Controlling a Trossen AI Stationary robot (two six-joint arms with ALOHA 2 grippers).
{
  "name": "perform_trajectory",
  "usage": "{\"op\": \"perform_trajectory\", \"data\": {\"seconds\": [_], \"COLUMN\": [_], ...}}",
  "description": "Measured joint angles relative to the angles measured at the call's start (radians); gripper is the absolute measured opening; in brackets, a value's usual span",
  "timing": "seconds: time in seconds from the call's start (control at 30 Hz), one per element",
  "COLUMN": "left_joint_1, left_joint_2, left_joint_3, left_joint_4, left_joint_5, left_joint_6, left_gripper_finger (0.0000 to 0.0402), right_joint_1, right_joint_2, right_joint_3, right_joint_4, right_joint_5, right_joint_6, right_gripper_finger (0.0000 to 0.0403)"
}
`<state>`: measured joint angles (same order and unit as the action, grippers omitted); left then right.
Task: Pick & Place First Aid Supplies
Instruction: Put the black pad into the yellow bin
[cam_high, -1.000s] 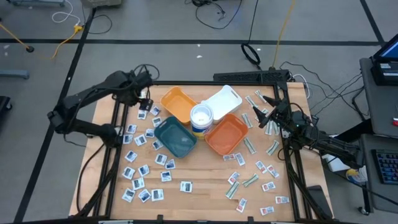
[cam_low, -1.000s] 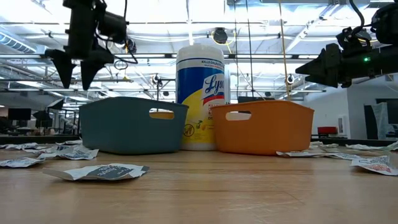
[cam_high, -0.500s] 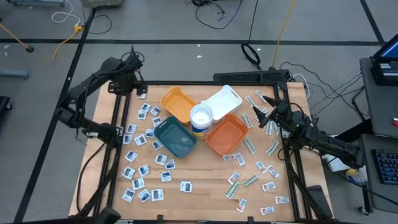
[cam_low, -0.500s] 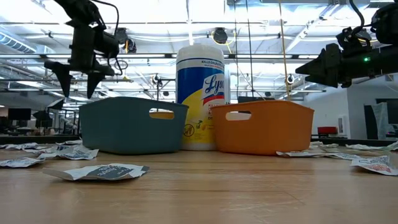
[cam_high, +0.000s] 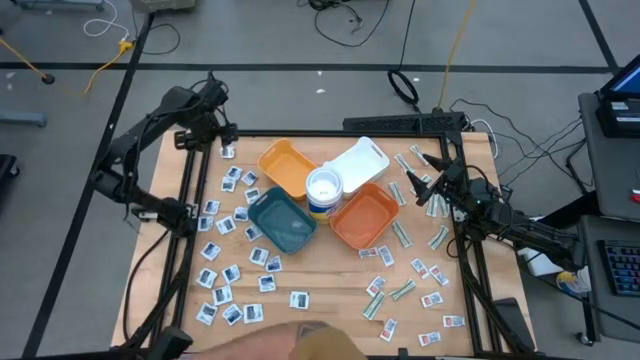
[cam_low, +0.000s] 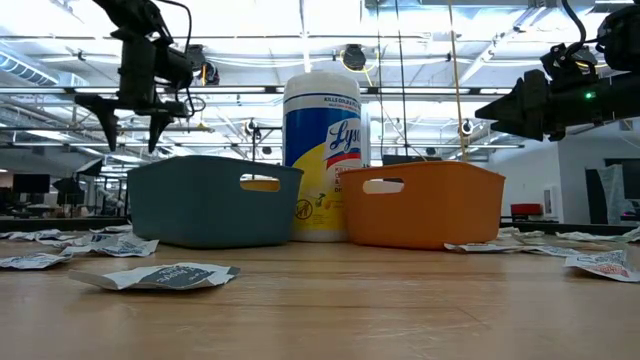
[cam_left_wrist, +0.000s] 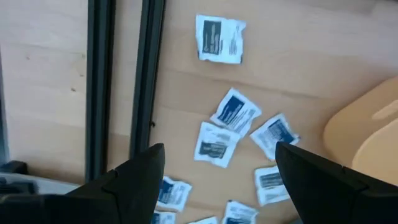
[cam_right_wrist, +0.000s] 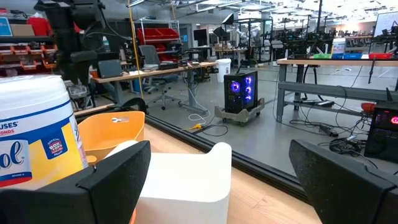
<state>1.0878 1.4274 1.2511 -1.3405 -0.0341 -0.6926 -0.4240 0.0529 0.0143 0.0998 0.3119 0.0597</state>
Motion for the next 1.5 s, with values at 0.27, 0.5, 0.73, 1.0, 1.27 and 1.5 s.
{"op": "perform_trajectory", "data": {"seconds": [0.27,0.5,0.73,1.0,1.27,1.5], "left_joint_1": [0.000,-0.015,0.007,0.028,0.038,0.028], "left_joint_2": [0.115,0.233,0.343,0.454,0.555,0.643], "left_joint_3": [0.109,0.267,0.373,0.383,0.383,0.383], "left_joint_4": [-0.075,-0.111,-0.104,-0.103,-0.093,-0.094], "left_joint_5": [0.018,0.096,0.057,0.012,-0.072,-0.102], "left_joint_6": [-0.134,-0.148,-0.121,-0.055,-0.010,0.047], "left_gripper_finger": [0.0310,0.0310,0.0310,0.0310,0.0310,0.0310], "right_joint_1": [0.000,0.000,0.000,0.000,0.000,0.000], "right_joint_2": [0.000,0.000,0.000,0.000,0.000,0.000], "right_joint_3": [0.000,0.000,0.000,0.000,0.000,0.000], "right_joint_4": [0.000,0.000,0.000,0.000,0.000,0.000], "right_joint_5": [0.000,0.000,0.000,0.000,0.000,0.000], "right_joint_6": [0.000,0.000,0.000,0.000,0.000,0.000], "right_gripper_finger": [0.0377,0.0377,0.0377,0.0377,0.0377,0.0377]}}
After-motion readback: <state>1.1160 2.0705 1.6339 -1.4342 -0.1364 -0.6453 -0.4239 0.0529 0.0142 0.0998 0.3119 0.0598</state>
